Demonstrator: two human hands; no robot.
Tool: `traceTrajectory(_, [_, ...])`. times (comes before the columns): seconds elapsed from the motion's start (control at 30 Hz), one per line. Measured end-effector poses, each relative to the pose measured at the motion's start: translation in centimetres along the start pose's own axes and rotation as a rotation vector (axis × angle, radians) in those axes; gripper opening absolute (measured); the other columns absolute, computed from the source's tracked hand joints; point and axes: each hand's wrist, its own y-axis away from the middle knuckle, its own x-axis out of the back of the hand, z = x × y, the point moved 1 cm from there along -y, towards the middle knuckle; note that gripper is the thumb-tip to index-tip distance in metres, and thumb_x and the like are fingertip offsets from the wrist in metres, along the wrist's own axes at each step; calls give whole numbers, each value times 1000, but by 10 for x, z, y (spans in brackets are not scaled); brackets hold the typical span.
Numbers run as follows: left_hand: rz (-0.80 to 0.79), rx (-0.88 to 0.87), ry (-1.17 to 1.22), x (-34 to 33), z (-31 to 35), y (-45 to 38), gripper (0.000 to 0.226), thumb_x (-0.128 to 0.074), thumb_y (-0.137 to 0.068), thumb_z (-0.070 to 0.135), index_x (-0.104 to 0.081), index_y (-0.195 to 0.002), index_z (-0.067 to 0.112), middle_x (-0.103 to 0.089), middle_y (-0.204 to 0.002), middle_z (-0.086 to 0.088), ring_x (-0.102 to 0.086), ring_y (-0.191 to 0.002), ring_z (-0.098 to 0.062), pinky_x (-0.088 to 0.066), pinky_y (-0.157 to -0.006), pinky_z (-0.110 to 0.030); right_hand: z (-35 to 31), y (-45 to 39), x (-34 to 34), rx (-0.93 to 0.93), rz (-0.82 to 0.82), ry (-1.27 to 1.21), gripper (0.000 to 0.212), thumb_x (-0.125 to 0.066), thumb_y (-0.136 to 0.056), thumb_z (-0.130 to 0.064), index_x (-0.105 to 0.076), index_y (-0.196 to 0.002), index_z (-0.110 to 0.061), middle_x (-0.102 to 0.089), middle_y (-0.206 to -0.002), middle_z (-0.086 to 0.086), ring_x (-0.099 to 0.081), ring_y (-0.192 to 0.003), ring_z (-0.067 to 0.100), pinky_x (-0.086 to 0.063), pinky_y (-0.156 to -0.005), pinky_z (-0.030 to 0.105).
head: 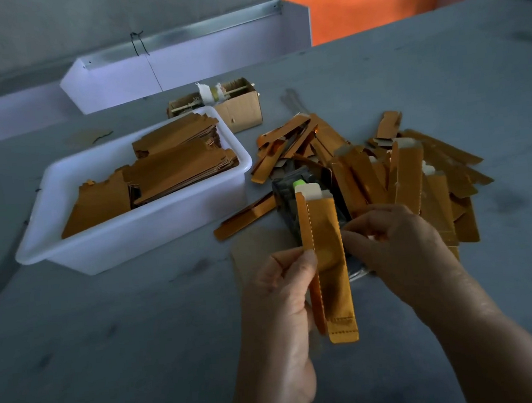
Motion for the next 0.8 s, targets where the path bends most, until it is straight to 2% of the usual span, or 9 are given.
traceTrajectory(0.13, [3,24,4,-1,-2,-1,18,-60,-90,13,-69,-74,12,-57,-59,-2,-45,-39,-2,-31,-33,-13,-4,-2,0,-9,-24,-64,14,-66,-82,-35,-61,-68,-35,-53,-88,-19,-53,-99,23,-50,-85,45])
traceTrajectory(0.23, [-2,27,-3,-1,0,-1,18,-60,-90,12,-69,-74,12,-57,-56,-1,-43,-36,-2,-30,-32,-12,-4,-5,-4,0,9,-93,22,-67,-83,-25,-60,-64,-32,-51,-81,-20,-54,-86,14,-50,-76,34])
traceTrajectory(0.33, [-11,25,-22,0,0,-2,17,-60,-90,13,-68,-74,11,-54,-58,-3,-41,-38,-4,-29,-32,-13,-3,-1,-8,-108,-17,-523,12,-65,-82,-23,-68,-71,-21,-66,-89,-5,-61,-87,20,-51,-76,38])
traceTrajectory(0.4, [-13,25,-17,1,0,-2,16,-60,-89,13,-69,-76,11,-54,-63,-7,-41,-40,-4,-29,-33,-13,-1,4,-6,-132,3,-669,12,-64,-82,-25,-69,-73,-19,-66,-99,-9,-60,-95,12,-45,-77,30])
traceTrajectory(0.53, [22,37,43,4,0,-4,16,-60,-90,12,-67,-76,8,-55,-61,-8,-45,-39,-7,-29,-32,-12,7,13,-1,-42,95,-420,9,-65,-82,-23,-66,-74,-21,-55,-120,-13,-53,-108,9,-44,-90,31])
traceTrajectory(0.6, [28,39,69,5,0,-4,14,-59,-90,13,-65,-79,6,-58,-67,-16,-52,-50,-17,-31,-32,-12,8,17,-2,-18,101,-319,9,-65,-82,-23,-65,-73,-21,-53,-121,-12,-53,-104,9,-46,-88,30])
traceTrajectory(0.67, [25,21,87,5,1,-4,14,-58,-90,14,-64,-81,5,-62,-66,-16,-51,-46,-13,-31,-32,-12,10,20,-5,0,99,-236,10,-65,-82,-22,-65,-72,-21,-52,-123,-11,-53,-102,8,-46,-82,24])
traceTrajectory(0.73, [11,6,86,3,1,-4,14,-57,-91,13,-64,-88,1,-69,-79,-23,-46,-38,-3,-32,-33,-11,11,20,-6,8,111,-176,12,-66,-82,-22,-64,-71,-22,-52,-124,-10,-53,-104,9,-43,-78,18])
traceTrajectory(0.8, [-10,-5,68,0,2,-5,18,-57,-92,13,-62,-96,-3,-66,-99,-30,-46,-39,0,-34,-34,-10,11,20,-8,12,124,-138,14,-66,-82,-21,-63,-69,-24,-52,-126,-9,-52,-108,11,-44,-82,21])
